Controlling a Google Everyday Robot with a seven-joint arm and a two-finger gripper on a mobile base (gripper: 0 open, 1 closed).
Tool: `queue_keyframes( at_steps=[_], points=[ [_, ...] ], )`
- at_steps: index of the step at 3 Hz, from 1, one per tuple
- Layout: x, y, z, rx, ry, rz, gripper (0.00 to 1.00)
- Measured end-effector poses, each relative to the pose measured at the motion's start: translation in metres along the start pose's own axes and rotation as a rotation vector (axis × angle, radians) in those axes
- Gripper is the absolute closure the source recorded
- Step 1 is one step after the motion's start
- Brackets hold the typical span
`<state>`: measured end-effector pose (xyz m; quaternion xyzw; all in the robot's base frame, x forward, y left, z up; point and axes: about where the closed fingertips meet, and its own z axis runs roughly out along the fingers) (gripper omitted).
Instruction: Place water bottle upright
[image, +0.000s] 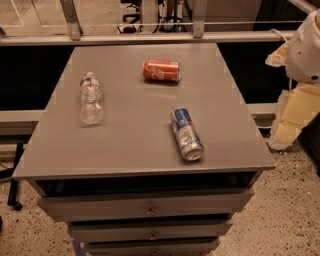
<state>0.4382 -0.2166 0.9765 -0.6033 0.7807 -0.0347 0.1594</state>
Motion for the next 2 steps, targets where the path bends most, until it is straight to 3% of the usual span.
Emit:
queue_keyframes(
  at_steps=[1, 2],
  points=[
    [0.0, 0.0, 0.0, 0.0, 0.0, 0.0, 0.0],
    [-0.017, -0.006, -0.001, -0.007, -0.062, -0.04, 0.0]
  ],
)
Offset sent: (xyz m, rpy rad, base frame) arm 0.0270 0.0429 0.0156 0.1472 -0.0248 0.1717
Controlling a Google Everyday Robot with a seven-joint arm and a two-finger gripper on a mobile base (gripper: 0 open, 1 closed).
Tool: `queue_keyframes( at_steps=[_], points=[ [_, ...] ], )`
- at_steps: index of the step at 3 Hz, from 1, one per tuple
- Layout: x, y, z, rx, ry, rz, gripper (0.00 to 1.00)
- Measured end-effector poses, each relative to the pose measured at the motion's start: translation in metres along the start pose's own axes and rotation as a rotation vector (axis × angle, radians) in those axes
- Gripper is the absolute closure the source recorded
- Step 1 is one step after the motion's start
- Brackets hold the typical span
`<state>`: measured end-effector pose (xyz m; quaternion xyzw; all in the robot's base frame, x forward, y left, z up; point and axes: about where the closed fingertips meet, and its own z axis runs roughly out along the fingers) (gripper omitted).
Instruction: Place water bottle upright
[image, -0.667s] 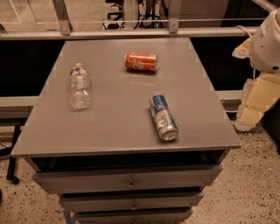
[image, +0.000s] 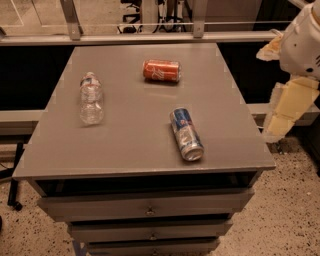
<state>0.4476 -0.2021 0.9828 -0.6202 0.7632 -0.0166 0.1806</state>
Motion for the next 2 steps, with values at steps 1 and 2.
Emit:
queue_keyframes(
  at_steps=[1, 2],
  points=[
    [-0.061, -0.018, 0.009, 0.017, -0.093, -0.17, 0.0],
    [-0.137, -0.027, 0.029, 0.024, -0.172, -0.39, 0.0]
  ],
)
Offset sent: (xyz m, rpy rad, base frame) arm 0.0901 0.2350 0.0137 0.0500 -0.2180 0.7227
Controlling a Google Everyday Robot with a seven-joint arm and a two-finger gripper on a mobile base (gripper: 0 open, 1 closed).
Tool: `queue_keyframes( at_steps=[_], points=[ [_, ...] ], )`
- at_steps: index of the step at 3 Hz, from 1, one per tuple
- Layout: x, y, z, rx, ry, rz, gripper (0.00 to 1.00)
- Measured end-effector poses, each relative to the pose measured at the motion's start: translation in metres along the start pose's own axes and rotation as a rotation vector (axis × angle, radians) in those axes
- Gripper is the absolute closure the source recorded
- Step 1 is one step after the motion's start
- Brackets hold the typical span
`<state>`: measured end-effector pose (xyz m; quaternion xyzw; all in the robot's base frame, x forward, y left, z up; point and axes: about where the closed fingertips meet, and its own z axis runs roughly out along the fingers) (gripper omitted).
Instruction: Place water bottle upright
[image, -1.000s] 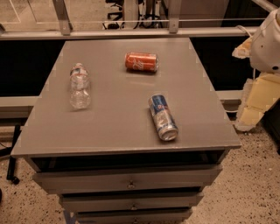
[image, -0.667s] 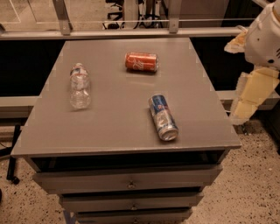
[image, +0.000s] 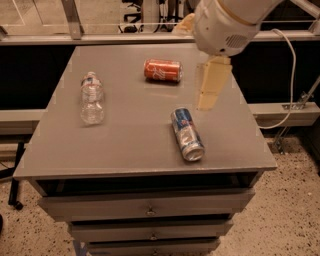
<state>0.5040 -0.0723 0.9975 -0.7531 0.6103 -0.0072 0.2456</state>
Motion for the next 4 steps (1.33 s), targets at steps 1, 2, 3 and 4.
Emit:
queue_keyframes(
  at_steps=[1, 2, 3, 4],
  points=[
    [-0.075, -0.018, 0.031, -0.002, -0.105, -0.2, 0.0],
    [-0.075, -0.018, 0.031, -0.002, -0.105, -0.2, 0.0],
    [-0.08, -0.023, 0.037, -0.021, -0.097, -0.234, 0.0],
    [-0.101, -0.056, 0.094, -0.107, -0.042, -0.435, 0.0]
  ],
)
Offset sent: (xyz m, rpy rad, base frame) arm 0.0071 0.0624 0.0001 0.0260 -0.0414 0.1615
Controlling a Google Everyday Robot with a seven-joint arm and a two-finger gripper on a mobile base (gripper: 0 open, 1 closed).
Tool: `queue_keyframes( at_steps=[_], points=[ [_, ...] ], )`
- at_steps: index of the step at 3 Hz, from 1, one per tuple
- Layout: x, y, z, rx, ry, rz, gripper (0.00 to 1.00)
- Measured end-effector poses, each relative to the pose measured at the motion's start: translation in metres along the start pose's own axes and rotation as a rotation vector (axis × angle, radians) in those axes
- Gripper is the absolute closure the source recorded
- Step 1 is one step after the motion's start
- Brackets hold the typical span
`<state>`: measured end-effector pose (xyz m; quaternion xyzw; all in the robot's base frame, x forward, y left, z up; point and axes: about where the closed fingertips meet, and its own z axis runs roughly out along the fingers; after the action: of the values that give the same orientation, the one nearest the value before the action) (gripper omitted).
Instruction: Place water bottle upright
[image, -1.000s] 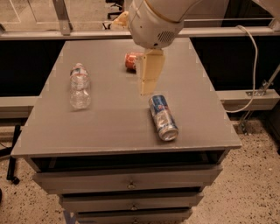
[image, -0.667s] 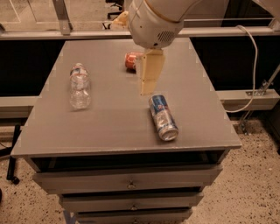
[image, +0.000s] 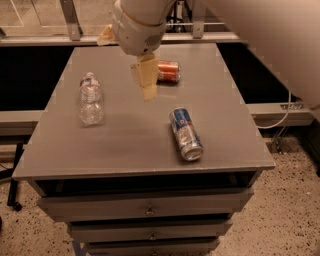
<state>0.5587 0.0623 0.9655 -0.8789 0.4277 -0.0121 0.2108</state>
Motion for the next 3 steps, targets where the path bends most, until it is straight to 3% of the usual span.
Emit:
queue_keyframes(
  at_steps=[1, 3],
  points=[
    [-0.004, -0.045, 0.061, -0.066, 0.001, -0.224, 0.0],
    [-0.037, -0.097, 0.133, -0.103, -0.11, -0.555, 0.0]
  ],
)
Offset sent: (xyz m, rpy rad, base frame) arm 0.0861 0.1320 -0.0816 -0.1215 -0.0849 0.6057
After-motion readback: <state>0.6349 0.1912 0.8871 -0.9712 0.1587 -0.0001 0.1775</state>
